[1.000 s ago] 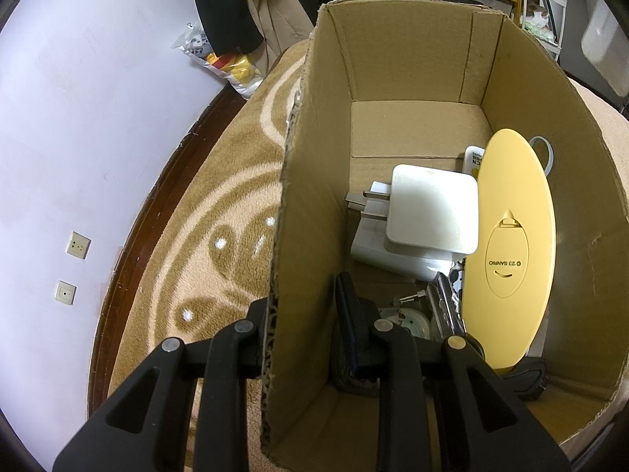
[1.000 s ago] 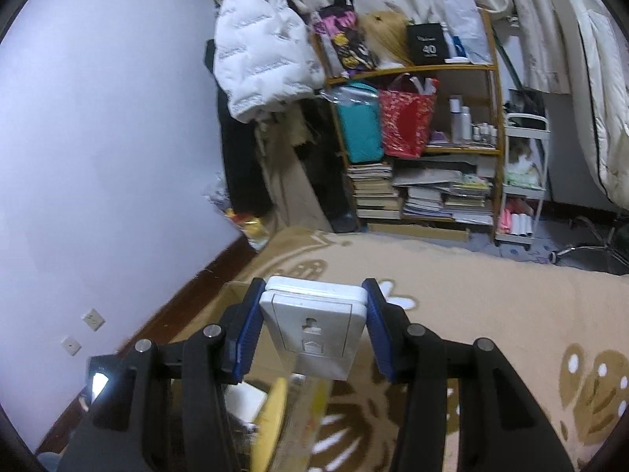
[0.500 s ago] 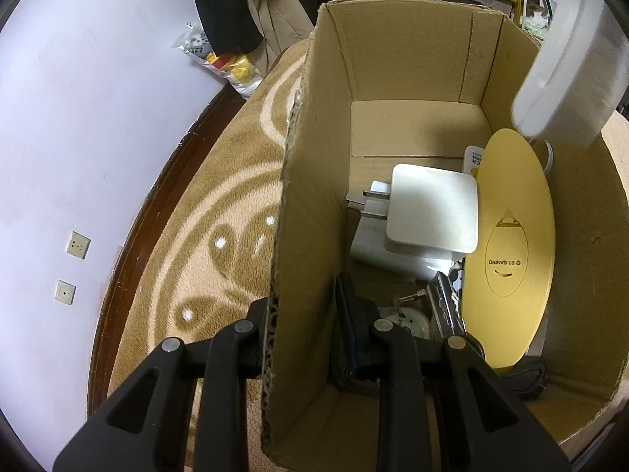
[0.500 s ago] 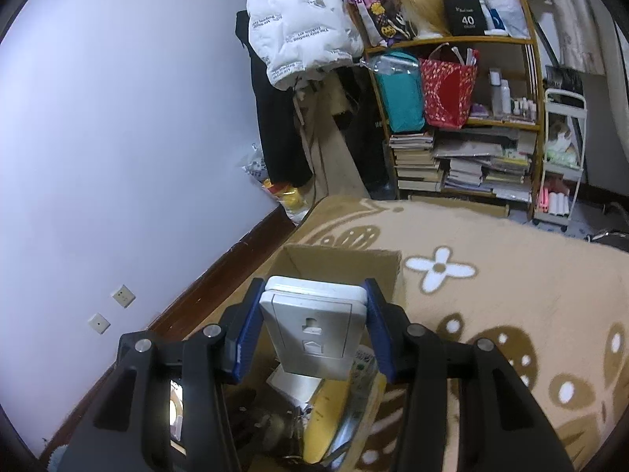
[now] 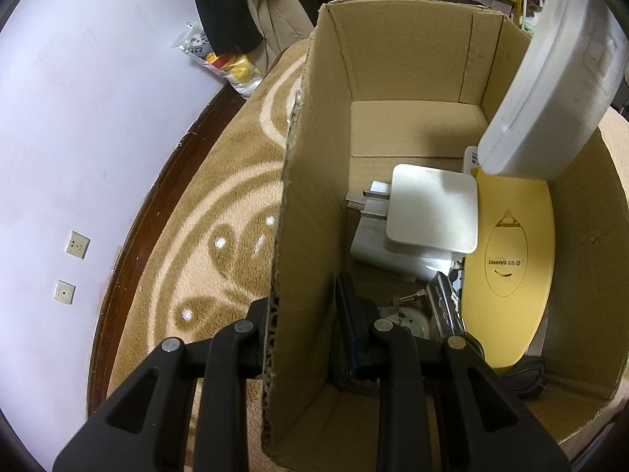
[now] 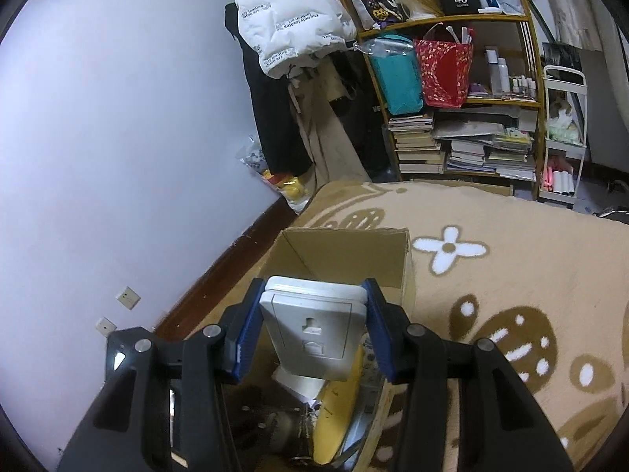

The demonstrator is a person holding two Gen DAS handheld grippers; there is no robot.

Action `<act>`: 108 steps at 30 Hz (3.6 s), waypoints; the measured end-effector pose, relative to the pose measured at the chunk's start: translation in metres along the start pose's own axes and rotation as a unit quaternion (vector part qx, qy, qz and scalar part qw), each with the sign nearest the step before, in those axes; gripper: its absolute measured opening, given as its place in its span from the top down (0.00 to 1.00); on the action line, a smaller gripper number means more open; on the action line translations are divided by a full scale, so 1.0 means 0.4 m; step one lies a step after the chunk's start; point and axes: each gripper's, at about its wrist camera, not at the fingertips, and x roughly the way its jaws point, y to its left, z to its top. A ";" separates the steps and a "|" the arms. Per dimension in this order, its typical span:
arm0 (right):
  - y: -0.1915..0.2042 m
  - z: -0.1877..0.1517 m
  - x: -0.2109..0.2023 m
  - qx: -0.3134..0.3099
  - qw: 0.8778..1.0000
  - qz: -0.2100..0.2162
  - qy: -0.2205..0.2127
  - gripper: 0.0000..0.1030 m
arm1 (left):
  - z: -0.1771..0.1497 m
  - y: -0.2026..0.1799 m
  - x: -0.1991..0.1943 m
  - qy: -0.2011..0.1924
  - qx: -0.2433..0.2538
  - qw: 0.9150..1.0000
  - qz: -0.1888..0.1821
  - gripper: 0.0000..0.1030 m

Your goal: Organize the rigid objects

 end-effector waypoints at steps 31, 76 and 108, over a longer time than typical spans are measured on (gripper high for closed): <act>-0.104 -0.058 -0.063 0.046 0.996 -0.076 0.026 0.11 | -0.025 0.030 -0.061 -0.040 -0.029 0.999 -0.018 0.76; -0.043 -0.182 -0.442 -0.003 0.984 -0.140 -0.113 0.00 | -0.199 0.178 -0.502 -0.302 -0.070 0.949 -0.060 0.01; -0.081 -0.225 -0.460 0.018 0.980 -0.157 -0.119 0.00 | -0.233 0.178 -0.495 -0.312 -0.076 0.946 -0.043 0.01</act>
